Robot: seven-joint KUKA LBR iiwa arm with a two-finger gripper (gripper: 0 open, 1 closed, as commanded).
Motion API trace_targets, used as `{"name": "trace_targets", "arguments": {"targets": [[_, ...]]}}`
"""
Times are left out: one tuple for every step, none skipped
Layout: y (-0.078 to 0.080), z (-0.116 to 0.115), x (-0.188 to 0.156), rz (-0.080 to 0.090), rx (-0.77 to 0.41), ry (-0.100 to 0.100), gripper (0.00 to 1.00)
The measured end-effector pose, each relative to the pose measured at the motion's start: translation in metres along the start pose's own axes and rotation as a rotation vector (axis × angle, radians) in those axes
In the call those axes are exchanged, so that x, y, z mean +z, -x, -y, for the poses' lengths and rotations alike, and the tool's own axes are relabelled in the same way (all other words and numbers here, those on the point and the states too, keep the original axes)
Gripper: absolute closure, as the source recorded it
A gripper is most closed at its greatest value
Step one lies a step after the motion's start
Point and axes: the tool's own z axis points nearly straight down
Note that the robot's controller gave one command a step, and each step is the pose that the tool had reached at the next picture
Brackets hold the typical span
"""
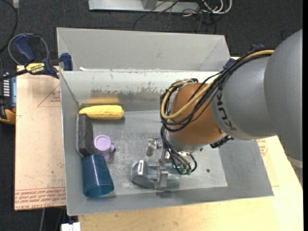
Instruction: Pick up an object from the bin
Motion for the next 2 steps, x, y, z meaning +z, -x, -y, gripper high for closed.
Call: {"name": "trace_targets", "arguments": {"targets": [[0.0,0.0,0.0,0.0,0.0,0.0,0.0],[0.0,0.0001,0.0,0.0,0.0,0.0,0.0]]}}
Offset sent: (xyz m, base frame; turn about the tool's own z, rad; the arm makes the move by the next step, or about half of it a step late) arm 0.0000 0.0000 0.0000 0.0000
